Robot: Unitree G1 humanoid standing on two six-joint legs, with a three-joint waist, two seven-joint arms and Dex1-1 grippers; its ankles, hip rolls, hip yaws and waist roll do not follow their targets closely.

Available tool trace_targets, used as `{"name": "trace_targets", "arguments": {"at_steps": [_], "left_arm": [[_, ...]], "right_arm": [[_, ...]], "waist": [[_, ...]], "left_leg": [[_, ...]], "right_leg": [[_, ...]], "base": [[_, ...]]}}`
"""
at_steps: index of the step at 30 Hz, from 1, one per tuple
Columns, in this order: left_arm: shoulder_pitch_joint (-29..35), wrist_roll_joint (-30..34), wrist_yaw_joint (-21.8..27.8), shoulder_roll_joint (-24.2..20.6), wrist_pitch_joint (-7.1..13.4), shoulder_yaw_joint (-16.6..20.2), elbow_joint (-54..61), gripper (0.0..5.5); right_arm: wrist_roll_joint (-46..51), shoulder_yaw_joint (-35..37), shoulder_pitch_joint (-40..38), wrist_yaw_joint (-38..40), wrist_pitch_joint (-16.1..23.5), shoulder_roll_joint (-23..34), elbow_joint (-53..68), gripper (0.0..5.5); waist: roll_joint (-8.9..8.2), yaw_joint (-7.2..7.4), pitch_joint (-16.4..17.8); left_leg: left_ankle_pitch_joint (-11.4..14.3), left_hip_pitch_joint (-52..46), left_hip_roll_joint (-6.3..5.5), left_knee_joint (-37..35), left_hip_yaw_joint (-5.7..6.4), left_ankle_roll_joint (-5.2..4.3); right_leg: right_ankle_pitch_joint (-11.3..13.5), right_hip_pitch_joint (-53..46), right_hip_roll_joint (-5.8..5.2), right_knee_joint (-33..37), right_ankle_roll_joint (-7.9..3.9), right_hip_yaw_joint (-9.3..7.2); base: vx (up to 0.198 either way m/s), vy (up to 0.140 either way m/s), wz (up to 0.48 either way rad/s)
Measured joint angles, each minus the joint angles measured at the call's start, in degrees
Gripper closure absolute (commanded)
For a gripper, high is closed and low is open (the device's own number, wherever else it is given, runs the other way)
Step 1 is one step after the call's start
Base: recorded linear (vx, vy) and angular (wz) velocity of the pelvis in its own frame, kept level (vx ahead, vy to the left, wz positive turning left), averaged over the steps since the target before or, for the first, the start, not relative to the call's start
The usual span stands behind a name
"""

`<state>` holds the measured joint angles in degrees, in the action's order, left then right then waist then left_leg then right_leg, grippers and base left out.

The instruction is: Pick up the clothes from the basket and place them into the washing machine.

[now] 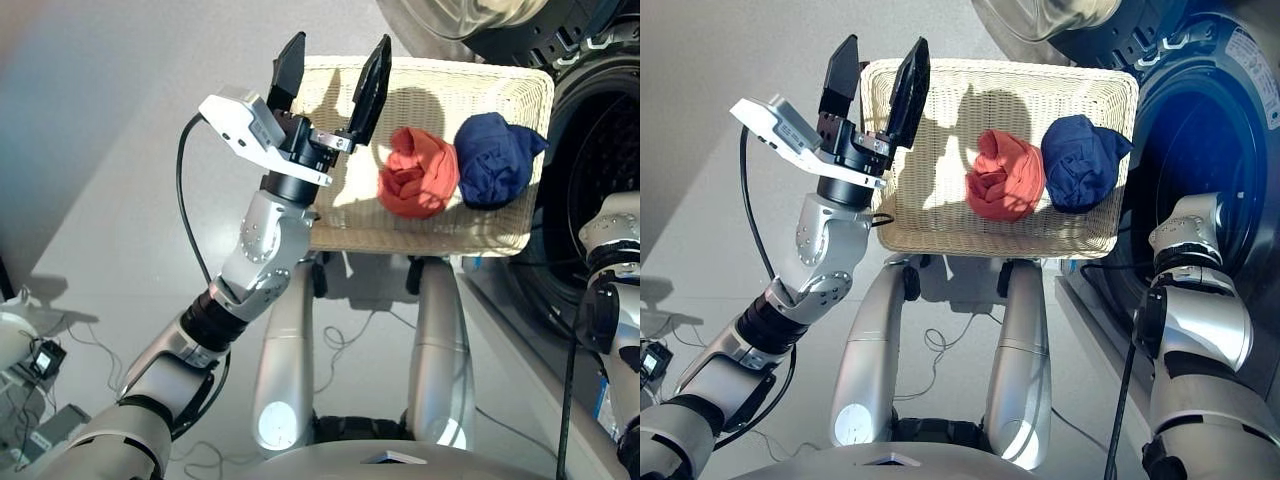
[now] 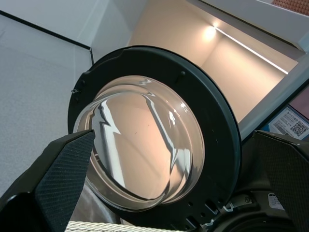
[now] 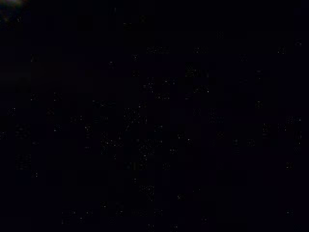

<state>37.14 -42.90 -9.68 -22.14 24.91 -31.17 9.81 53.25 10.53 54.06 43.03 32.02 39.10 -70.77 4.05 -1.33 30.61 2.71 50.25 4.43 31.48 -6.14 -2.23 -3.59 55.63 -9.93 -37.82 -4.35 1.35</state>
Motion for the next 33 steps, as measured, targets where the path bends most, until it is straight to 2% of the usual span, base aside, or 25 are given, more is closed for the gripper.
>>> {"name": "trace_targets", "arguments": {"at_steps": [5,8,10,12,14,16,19,20,21,23,24,26,31,33], "left_arm": [[-0.4,0.1,0.0,0.2,0.0,0.0,-0.1,0.00],[-1.1,0.1,0.1,0.9,0.1,0.1,-0.1,0.00],[-1.9,0.1,0.3,1.3,0.1,0.1,-0.2,0.00],[-4.2,0.2,0.4,2.1,0.1,1.2,-1.1,0.00],[-5.7,0.2,0.4,2.7,-0.1,1.2,-3.6,0.00],[-7.4,0.3,0.4,3.7,-0.3,1.5,-5.2,0.00],[-8.6,1.3,0.5,3.9,-0.4,2.4,-7.3,0.00],[-9.3,1.5,0.5,3.8,-0.4,2.8,-7.6,0.00],[-10.1,1.6,0.5,3.8,-0.5,3.3,-8.0,0.00],[-11.8,2.8,0.7,3.6,-0.5,4.3,-8.6,0.00],[-11.9,3.8,0.8,3.7,-0.5,4.7,-9.8,0.00],[-12.7,5.4,1.1,3.4,-1.1,4.6,-12.2,0.00],[-13.4,11.7,0.4,3.2,-1.8,4.6,-18.9,0.00],[-13.1,12.8,-0.5,3.2,-3.1,4.4,-23.8,0.00]], "right_arm": [[-6.5,-2.4,-2.4,-1.3,-0.7,-2.8,4.2,0.00],[-8.7,-6.5,-5.2,-2.9,-1.2,-4.7,6.1,0.00],[-11.3,-8.1,-7.6,-4.5,-2.0,-6.8,9.1,0.00],[-14.7,-10.9,-12.5,-6.3,-2.1,-11.1,17.3,0.00],[-18.7,-14.6,-16.4,-8.0,-2.1,-16.4,21.7,0.00],[-21.4,-18.6,-21.1,-9.5,-3.2,-19.6,26.3,0.00],[-25.6,-21.5,-26.7,-11.8,-4.1,-22.4,30.6,0.00],[-26.1,-21.8,-28.1,-12.6,-4.3,-22.8,32.2,0.00],[-26.2,-22.4,-29.9,-13.6,-4.4,-23.1,34.3,0.00],[-27.6,-23.4,-32.2,-15.3,-4.4,-22.9,37.2,0.00],[-28.0,-24.2,-33.2,-16.2,-4.5,-22.5,39.6,0.00],[-30.0,-25.1,-35.7,-18.3,-4.6,-21.7,44.2,0.00],[-31.6,-26.7,-37.2,-22.4,-4.9,-20.2,53.3,0.00],[-32.2,-28.1,-37.2,-23.8,-5.4,-19.8,56.5,0.00]], "waist": [[-0.04,1.26,0.0],[-0.07,1.54,0.0],[-0.15,2.32,0.0],[-0.89,3.46,0.0],[-1.44,4.20,0.0],[-1.56,4.27,0.0],[-1.61,4.32,0.0],[-1.66,4.33,0.0],[-1.71,4.44,0.0],[-2.34,4.37,-0.2],[-2.36,4.43,-0.2],[-2.64,4.63,-0.4],[-4.08,4.68,-1.0],[-4.46,4.75,-1.0]], "left_leg": [[0.6,-1.5,0.33,0.7,-0.13,0.15],[0.9,-3.1,0.59,0.4,-0.13,0.11],[1.0,-3.8,0.66,0.1,-0.21,0.16],[1.0,-5.1,1.04,-0.9,-0.37,0.09],[0.7,-7.2,1.35,-2.5,-0.41,-0.36],[-0.4,-9.7,1.34,-5.7,-0.66,-0.79],[-2.6,-13.7,1.23,-11.3,-0.01,-1.39],[-3.6,-15.4,1.07,-13.3,0.18,-1.60],[-4.5,-17.5,1.00,-15.6,0.38,-1.78],[-4.8,-20.5,0.92,-18.1,0.45,-1.79],[-5.4,-22.1,0.87,-19.7,0.65,-1.96],[-6.0,-25.0,0.78,-21.9,1.42,-2.00],[-6.0,-26.3,0.40,-22.3,1.63,-1.92],[-6.0,-26.9,0.41,-22.3,1.63,-1.89]], "right_leg": [[-0.1,-1.7,0.29,0.0,-0.11,0.14],[-0.3,-3.3,0.52,0.1,-0.13,0.12],[-0.7,-3.9,0.64,0.2,-0.20,0.19],[-0.5,-5.0,1.09,1.2,0.00,0.16],[-0.2,-6.8,1.57,2.6,0.29,0.04],[0.3,-8.7,1.65,4.5,0.34,-0.19],[1.0,-12.3,1.63,8.0,0.59,-1.73],[1.5,-13.7,1.50,9.2,1.11,-2.27],[1.7,-15.6,1.47,10.3,1.16,-2.84],[1.5,-18.2,1.51,11.7,1.00,-3.25],[1.7,-19.8,1.47,12.8,0.99,-3.97],[1.5,-23.0,1.41,14.5,0.84,-4.81],[1.3,-24.8,1.31,15.2,0.50,-5.67],[1.2,-25.3,1.30,15.0,0.47,-5.64]], "base": [[0.000,0.000,0.000],[0.000,0.000,0.000],[0.000,0.000,0.000],[0.000,0.000,0.000],[0.000,0.000,0.000],[0.028,-0.017,-0.008],[0.078,-0.026,0.099],[0.104,-0.014,0.150],[0.101,-0.019,0.114],[0.081,-0.025,0.062],[0.083,-0.013,0.093],[0.080,-0.003,0.142],[0.013,0.002,0.018],[0.000,0.000,0.000]]}}
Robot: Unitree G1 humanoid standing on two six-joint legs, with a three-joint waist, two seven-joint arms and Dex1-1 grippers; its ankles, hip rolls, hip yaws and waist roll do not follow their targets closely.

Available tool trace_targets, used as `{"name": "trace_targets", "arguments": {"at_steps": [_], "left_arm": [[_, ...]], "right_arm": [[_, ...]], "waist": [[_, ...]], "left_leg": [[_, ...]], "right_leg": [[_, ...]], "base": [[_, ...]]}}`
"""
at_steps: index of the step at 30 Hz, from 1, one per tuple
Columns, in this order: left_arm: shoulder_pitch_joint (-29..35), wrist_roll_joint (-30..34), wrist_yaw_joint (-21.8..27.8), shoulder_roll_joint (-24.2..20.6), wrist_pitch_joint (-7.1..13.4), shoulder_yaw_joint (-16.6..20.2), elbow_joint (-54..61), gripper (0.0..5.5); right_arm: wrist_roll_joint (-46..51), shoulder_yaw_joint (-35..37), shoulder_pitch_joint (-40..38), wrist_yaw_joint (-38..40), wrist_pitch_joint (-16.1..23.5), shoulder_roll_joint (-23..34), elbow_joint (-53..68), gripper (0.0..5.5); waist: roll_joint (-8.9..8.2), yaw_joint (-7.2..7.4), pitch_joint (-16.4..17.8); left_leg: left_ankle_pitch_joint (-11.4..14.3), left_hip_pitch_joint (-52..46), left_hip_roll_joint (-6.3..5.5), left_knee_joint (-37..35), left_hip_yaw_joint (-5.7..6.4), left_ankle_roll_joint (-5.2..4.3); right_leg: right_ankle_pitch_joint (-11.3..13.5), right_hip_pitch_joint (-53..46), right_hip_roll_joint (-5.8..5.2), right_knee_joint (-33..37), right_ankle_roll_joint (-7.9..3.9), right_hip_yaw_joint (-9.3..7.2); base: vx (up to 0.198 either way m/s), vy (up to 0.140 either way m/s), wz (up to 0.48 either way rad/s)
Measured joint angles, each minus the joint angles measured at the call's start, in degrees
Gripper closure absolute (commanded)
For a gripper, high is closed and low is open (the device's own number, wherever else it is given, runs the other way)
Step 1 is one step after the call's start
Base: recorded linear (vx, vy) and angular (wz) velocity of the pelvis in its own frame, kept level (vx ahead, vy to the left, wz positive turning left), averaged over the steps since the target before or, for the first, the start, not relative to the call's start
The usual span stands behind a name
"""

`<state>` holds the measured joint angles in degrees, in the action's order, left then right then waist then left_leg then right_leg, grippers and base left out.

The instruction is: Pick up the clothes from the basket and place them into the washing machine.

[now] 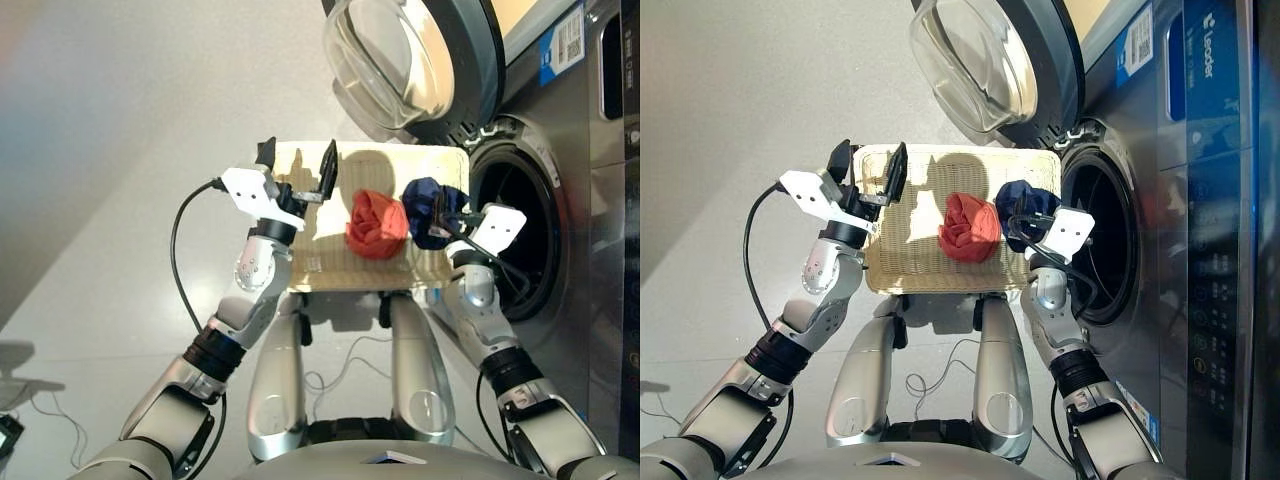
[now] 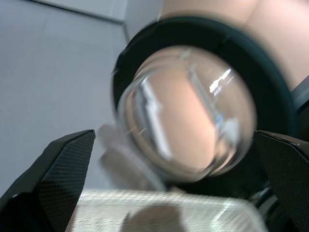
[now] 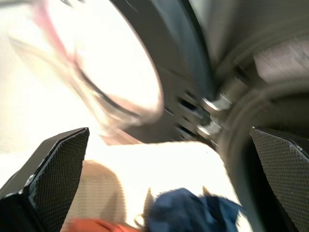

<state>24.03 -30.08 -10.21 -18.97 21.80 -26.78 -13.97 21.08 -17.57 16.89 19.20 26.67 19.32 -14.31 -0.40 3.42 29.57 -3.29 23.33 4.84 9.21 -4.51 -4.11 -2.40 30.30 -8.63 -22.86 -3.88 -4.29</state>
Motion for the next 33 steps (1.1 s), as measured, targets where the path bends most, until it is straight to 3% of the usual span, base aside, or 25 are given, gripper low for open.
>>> {"name": "trace_targets", "arguments": {"at_steps": [3,7,9,10,16,19,22,33], "left_arm": [[0.4,3.1,-1.6,0.4,-1.3,-0.5,-4.9,0.00],[3.9,3.2,-1.7,1.2,-3.9,-2.6,-12.6,0.00],[6.3,3.2,-1.9,2.6,-5.1,-2.7,-16.5,0.00],[7.5,3.1,-2.2,4.0,-5.7,-2.9,-18.5,0.00],[14.4,2.1,-2.6,8.0,-8.5,-6.7,-27.0,0.00],[15.4,2.2,-2.7,8.4,-8.8,-6.9,-27.6,0.00],[17.6,2.5,-2.8,8.6,-9.8,-8.9,-28.6,0.00],[21.1,6.9,-5.0,9.5,-11.9,-9.0,-34.3,0.00]], "right_arm": [[-0.8,-1.0,-0.1,-1.2,-0.2,0.4,3.1,0.00],[-2.2,-4.2,-1.2,-2.8,-1.9,2.9,11.2,0.00],[-2.9,-6.2,-0.4,-3.7,-2.7,3.7,13.3,0.00],[-2.9,-7.2,0.4,-3.8,-3.2,3.8,13.6,0.00],[-5.2,-13.8,5.8,-4.6,-5.8,4.1,15.0,0.00],[-6.3,-15.9,10.2,-5.6,-6.8,4.1,15.5,0.00],[-6.4,-17.2,14.3,-6.1,-7.7,4.3,16.6,0.00],[-7.4,-22.6,23.9,-6.1,-9.4,1.6,17.6,0.00]], "waist": [[-0.50,0.24,0.1],[-1.68,1.30,0.1],[-2.50,2.28,0.1],[-2.83,2.98,0.2],[-3.61,3.58,0.6],[-3.86,3.44,0.8],[-3.85,3.49,0.8],[-3.80,3.09,0.8]], "left_leg": [[0.0,-0.2,0.04,0.7,0.07,-0.02],[1.3,1.7,0.12,3.8,-0.24,0.11],[1.8,3.7,0.59,5.3,-0.25,-0.54],[2.0,4.7,0.95,6.4,-0.27,-0.70],[2.6,7.7,2.37,9.3,-0.85,-1.36],[3.1,8.7,3.00,10.4,-1.78,-1.54],[3.2,10.4,3.02,11.0,-1.76,-1.53],[3.9,19.5,3.15,15.5,-1.74,-1.32]], "right_leg": [[-0.3,-0.2,0.08,-0.9,-0.10,0.13],[-1.7,2.2,0.15,-4.2,-0.13,1.74],[-1.8,4.1,0.40,-5.3,0.03,2.36],[-1.7,5.0,1.18,-5.6,0.04,2.82],[-1.2,8.1,2.75,-6.7,0.96,3.57],[-1.0,9.3,3.45,-7.2,1.30,4.51],[-0.9,10.8,3.47,-7.7,1.42,4.45],[-1.1,19.8,3.24,-11.2,1.59,5.12]], "base": [[0.000,0.000,0.000],[0.000,0.000,0.000],[0.000,0.000,0.000],[0.000,0.000,0.000],[-0.009,0.016,-0.061],[-0.018,0.012,-0.141],[0.000,0.000,0.000],[-0.040,-0.008,0.009]]}}
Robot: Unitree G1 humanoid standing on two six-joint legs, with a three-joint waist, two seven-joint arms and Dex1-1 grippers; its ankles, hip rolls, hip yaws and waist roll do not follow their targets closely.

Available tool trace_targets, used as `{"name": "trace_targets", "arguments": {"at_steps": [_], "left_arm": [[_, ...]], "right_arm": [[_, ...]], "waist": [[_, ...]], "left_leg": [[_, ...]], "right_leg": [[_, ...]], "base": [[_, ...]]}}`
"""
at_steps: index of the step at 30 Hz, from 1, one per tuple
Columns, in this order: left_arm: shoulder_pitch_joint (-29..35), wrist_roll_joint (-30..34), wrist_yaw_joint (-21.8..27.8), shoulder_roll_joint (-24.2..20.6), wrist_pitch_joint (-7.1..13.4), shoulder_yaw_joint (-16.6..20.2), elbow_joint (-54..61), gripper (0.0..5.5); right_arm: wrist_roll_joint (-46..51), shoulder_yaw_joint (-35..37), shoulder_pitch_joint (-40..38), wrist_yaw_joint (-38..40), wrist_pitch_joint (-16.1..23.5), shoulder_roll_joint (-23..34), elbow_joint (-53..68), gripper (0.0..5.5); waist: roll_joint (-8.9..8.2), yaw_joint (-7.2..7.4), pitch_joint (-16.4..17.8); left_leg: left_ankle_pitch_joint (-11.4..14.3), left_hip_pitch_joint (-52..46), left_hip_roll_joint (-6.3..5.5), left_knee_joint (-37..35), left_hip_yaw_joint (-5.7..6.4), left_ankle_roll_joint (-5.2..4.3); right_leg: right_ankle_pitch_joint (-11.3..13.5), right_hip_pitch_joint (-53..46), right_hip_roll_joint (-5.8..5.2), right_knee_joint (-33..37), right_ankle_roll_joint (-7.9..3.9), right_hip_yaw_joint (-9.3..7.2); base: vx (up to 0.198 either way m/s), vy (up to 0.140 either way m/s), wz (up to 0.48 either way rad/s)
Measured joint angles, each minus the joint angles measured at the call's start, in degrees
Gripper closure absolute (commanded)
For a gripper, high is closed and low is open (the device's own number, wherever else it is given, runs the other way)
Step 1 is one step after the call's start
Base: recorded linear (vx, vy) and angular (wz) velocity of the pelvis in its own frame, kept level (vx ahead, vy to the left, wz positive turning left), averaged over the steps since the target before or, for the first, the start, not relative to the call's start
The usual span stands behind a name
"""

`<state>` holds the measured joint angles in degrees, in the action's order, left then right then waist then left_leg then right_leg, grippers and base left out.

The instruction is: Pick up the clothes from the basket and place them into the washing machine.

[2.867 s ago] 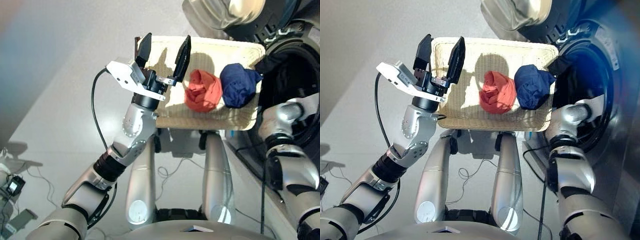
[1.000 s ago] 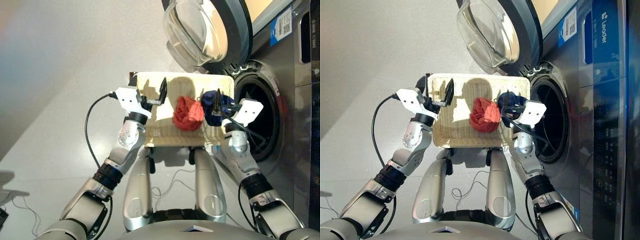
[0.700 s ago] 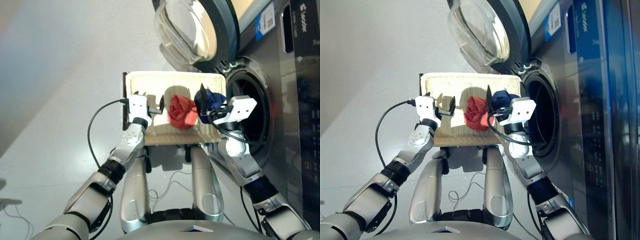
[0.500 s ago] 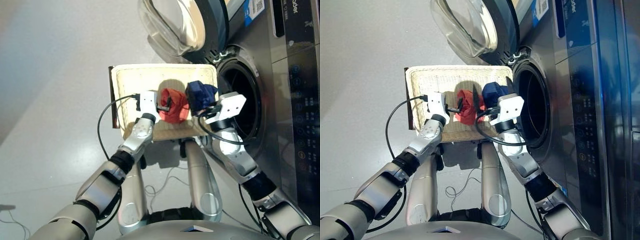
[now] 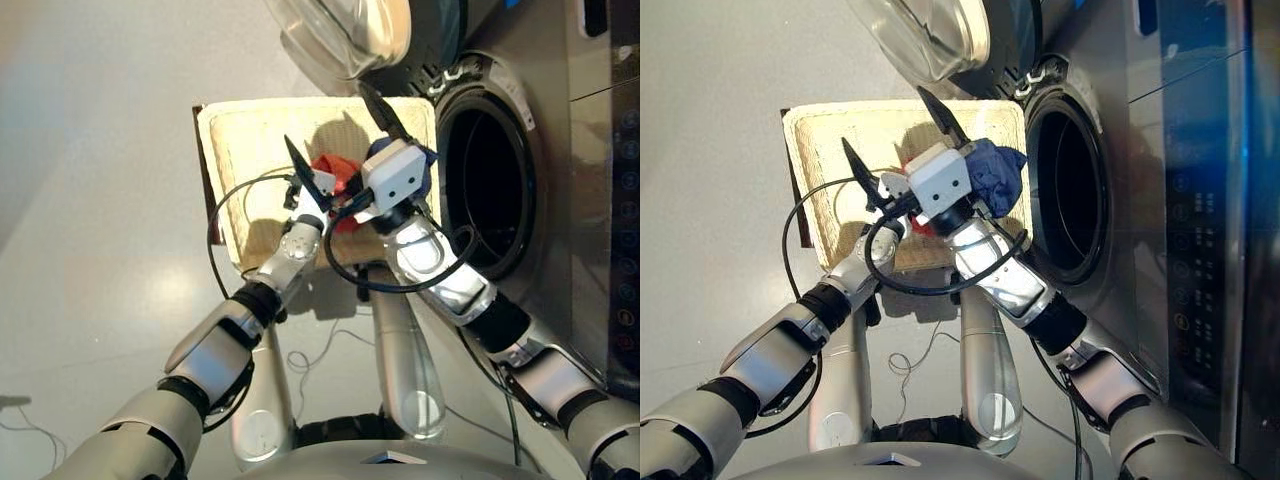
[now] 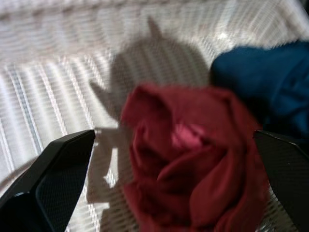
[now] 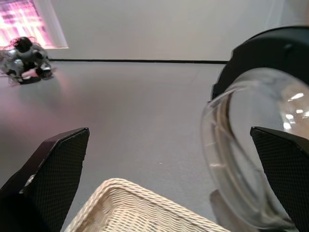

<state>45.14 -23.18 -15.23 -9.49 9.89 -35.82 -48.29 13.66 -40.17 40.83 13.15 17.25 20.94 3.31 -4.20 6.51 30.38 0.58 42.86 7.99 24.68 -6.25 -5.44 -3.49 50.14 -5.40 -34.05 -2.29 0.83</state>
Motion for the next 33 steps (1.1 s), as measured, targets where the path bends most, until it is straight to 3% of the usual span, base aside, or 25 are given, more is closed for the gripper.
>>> {"name": "trace_targets", "arguments": {"at_steps": [11,24,31,32,33], "left_arm": [[4.4,0.9,-1.6,0.8,-0.3,0.2,-3.4,0.00],[8.4,1.8,-3.4,1.7,-0.4,0.3,-5.8,0.00],[9.9,1.7,-3.9,2.3,-0.8,0.3,-7.2,0.00],[10.0,1.5,-3.9,2.3,-0.9,0.3,-7.2,0.60],[10.1,1.3,-3.9,2.3,-1.1,0.5,-7.2,3.00]], "right_arm": [[-2.2,-0.5,7.8,1.4,-1.1,-1.4,0.3,0.00],[-2.1,-0.7,10.2,1.7,-1.8,-2.0,0.4,0.00],[0.9,-2.3,10.4,1.1,-1.8,-2.4,1.1,0.00],[1.3,-2.5,10.6,1.1,-1.8,-2.4,1.1,0.00],[1.4,-2.6,11.0,1.1,-1.8,-2.4,1.1,0.00]], "waist": [[0.02,-0.25,0.0],[0.02,-0.23,0.0],[0.01,-0.11,0.0],[0.01,-0.06,0.0],[0.01,-0.01,0.0]], "left_leg": [[2.0,10.9,0.92,7.4,0.04,0.29],[3.1,16.6,1.01,12.5,1.38,0.20],[3.3,17.3,1.38,13.5,1.15,0.44],[3.4,17.3,1.44,13.5,1.06,0.46],[3.5,17.3,1.50,13.6,0.97,0.45]], "right_leg": [[-0.1,10.2,0.63,-4.7,0.01,1.06],[-0.7,15.1,0.61,-9.1,0.44,0.95],[-0.4,15.8,0.88,-9.0,0.23,1.05],[-0.4,15.8,0.92,-8.9,0.21,1.06],[-0.4,15.8,0.96,-8.9,0.19,1.13]], "base": [[-0.025,-0.004,-0.013],[0.000,0.000,0.000],[0.000,0.000,0.000],[0.000,0.000,0.000],[0.000,0.000,0.000]]}}
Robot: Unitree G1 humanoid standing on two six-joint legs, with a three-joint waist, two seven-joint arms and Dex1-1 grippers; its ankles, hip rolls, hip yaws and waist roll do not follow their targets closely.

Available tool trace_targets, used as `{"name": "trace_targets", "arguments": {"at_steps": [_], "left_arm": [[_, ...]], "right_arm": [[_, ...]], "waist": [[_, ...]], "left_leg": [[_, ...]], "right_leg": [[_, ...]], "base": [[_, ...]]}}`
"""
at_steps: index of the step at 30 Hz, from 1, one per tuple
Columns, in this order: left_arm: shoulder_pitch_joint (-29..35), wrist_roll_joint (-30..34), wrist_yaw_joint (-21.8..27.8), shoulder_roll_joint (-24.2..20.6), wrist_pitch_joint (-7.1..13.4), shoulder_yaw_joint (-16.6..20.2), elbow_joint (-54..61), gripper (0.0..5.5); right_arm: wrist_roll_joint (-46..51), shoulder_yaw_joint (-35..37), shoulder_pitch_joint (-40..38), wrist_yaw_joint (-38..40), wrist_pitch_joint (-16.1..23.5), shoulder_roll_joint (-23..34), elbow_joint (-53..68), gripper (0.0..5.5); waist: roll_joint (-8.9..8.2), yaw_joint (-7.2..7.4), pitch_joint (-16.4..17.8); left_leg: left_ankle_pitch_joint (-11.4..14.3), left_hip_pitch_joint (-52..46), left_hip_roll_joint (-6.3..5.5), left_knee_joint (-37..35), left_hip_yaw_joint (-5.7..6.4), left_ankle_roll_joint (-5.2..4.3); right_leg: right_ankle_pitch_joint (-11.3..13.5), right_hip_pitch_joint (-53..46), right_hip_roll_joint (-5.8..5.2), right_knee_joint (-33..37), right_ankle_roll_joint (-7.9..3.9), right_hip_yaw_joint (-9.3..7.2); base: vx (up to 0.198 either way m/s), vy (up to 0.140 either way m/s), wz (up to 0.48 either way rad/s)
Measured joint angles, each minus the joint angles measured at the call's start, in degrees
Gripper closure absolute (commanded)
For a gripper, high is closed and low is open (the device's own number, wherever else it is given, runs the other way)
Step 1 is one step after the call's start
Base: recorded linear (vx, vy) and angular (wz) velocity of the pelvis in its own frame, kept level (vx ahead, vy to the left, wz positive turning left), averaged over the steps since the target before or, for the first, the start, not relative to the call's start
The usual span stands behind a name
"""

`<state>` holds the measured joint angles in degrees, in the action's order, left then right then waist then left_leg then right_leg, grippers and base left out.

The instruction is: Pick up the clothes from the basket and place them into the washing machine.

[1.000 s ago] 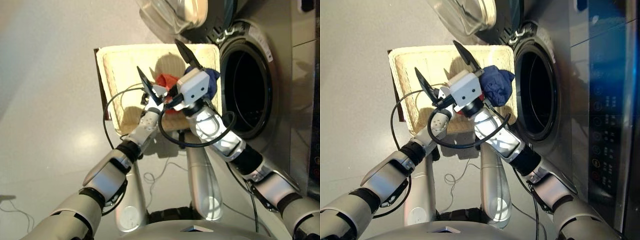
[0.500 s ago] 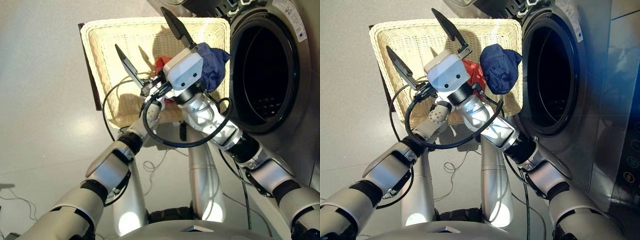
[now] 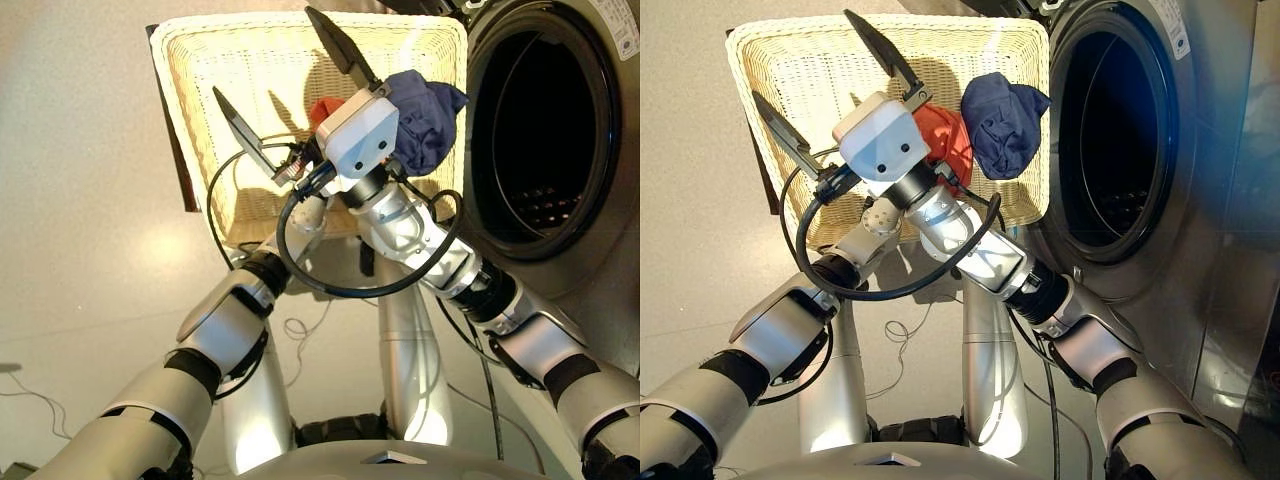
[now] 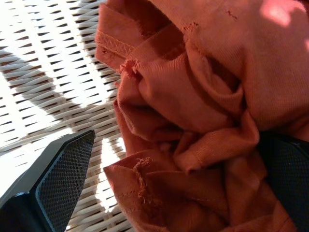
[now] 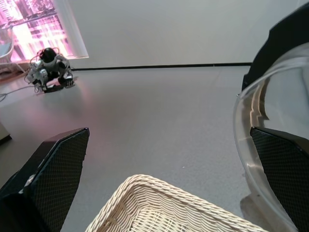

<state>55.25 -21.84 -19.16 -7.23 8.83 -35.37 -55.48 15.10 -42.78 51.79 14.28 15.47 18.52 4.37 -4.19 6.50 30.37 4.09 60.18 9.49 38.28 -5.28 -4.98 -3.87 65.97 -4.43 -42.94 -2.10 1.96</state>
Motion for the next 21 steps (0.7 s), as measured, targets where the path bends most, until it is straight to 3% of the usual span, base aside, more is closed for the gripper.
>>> {"name": "trace_targets", "arguments": {"at_steps": [1,11,18,21], "left_arm": [[0.0,-0.2,0.0,0.2,-0.1,0.2,0.0,5.46],[0.5,-2.8,-0.6,1.7,-0.4,0.5,-0.2,5.50],[0.5,-4.0,-0.7,1.7,-0.3,0.9,-0.2,5.50],[-0.8,-6.8,-1.4,1.7,0.7,2.0,1.7,5.50]], "right_arm": [[0.1,-0.1,0.5,0.0,0.0,0.0,0.0,0.00],[1.1,-0.5,2.7,0.6,0.0,-1.0,0.0,0.00],[1.1,-0.5,2.7,0.7,0.0,-1.0,-0.1,0.00],[0.9,-0.1,1.2,1.9,0.0,-0.2,-0.9,0.00]], "waist": [[0.00,0.06,0.0],[-0.18,0.26,0.0],[-0.24,0.67,0.1],[-0.27,0.95,0.0]], "left_leg": [[0.1,0.0,0.09,0.0,-0.13,0.01],[1.5,-0.1,1.26,1.2,-1.33,-0.03],[1.7,-0.1,1.35,1.8,-1.28,0.19],[1.8,-0.4,1.31,1.6,-1.49,0.32]], "right_leg": [[0.0,0.0,0.06,0.1,-0.01,0.07],[0.5,0.0,1.61,1.0,-0.36,1.40],[0.6,-0.2,1.57,1.0,-0.57,1.52],[0.7,-0.5,1.49,1.2,-0.71,1.62]], "base": [[0.000,0.000,0.000],[0.001,0.002,-0.018],[0.000,0.000,0.000],[0.000,0.000,0.000]]}}
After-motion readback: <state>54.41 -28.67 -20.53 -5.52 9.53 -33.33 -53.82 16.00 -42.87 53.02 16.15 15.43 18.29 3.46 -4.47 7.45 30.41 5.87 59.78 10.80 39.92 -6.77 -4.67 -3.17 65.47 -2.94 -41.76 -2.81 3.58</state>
